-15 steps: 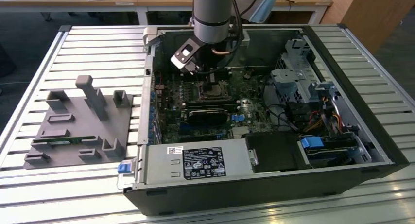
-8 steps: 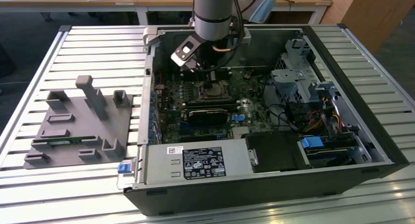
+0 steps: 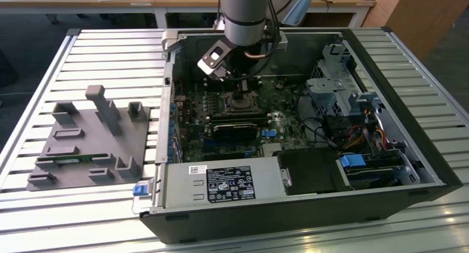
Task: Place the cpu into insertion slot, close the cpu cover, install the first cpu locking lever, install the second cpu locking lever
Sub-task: 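Close the cpu cover, then install the first cpu locking lever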
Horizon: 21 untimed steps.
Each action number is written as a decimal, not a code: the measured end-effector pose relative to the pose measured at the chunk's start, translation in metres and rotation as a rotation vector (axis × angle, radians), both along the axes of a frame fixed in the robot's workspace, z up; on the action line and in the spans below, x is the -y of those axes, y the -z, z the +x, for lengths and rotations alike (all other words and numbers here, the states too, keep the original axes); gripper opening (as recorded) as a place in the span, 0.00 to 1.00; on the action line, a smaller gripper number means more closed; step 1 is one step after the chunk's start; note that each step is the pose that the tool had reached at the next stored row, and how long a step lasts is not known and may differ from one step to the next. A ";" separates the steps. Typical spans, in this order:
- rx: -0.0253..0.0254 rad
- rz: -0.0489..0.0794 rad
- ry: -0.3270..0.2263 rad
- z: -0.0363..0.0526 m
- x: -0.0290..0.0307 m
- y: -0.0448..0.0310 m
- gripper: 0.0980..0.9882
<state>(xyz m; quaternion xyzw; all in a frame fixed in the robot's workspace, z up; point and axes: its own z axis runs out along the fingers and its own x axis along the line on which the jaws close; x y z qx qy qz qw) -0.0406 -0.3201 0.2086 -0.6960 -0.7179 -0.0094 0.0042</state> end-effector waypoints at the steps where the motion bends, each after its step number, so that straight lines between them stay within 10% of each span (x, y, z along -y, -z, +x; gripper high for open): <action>1: 0.0000 0.000 0.000 0.0007 0.0000 0.0000 0.01; 21: -0.0003 0.000 0.000 0.0071 0.0000 -0.0022 0.01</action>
